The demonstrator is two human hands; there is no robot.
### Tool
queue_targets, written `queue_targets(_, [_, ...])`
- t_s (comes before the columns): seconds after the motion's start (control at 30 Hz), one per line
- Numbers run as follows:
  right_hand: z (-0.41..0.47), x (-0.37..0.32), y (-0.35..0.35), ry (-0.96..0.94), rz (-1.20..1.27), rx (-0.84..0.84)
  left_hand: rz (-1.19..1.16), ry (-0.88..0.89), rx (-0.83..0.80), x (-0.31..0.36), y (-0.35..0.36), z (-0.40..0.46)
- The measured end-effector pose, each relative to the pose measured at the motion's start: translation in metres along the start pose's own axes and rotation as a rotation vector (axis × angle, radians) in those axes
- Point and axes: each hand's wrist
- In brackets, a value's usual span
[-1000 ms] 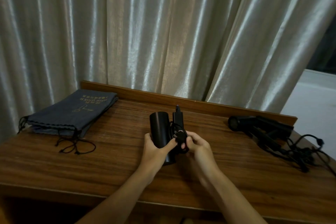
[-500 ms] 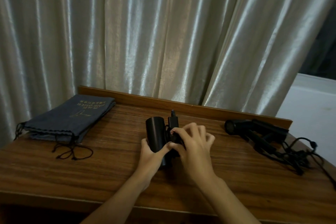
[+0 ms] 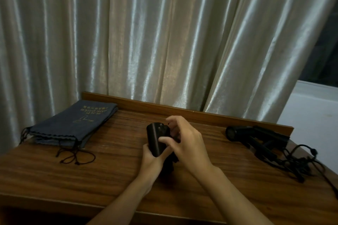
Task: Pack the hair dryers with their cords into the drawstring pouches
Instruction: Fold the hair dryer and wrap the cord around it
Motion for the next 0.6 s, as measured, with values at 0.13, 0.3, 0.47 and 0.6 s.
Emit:
queue_targets(0.13, [0.019, 0.018, 0.027, 0.072, -0.168, 0.003, -0.005, -0.047, -0.018, -0.001, 0.001, 0.002])
queue_targets(0.3, [0.031, 0.036, 0.053, 0.203, -0.317, -0.187, -0.028, -0.074, -0.035, -0.01, -0.004, 0.006])
queue_targets(0.47, [0.013, 0.045, 0.047, 0.152, -0.199, -0.272, -0.312, -0.208, -0.014, -0.01, -0.005, 0.011])
queue_targets(0.6, [-0.013, 0.052, 0.039, 0.239, 0.02, -0.099, -0.363, -0.195, 0.013, -0.01, -0.01, 0.013])
Point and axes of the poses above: each hand's wrist, its own z-axis towards the middle knuckle, its own y-axis out of the palm, x = y × z, and after that the axes turned 15 degrees about z, right-handed
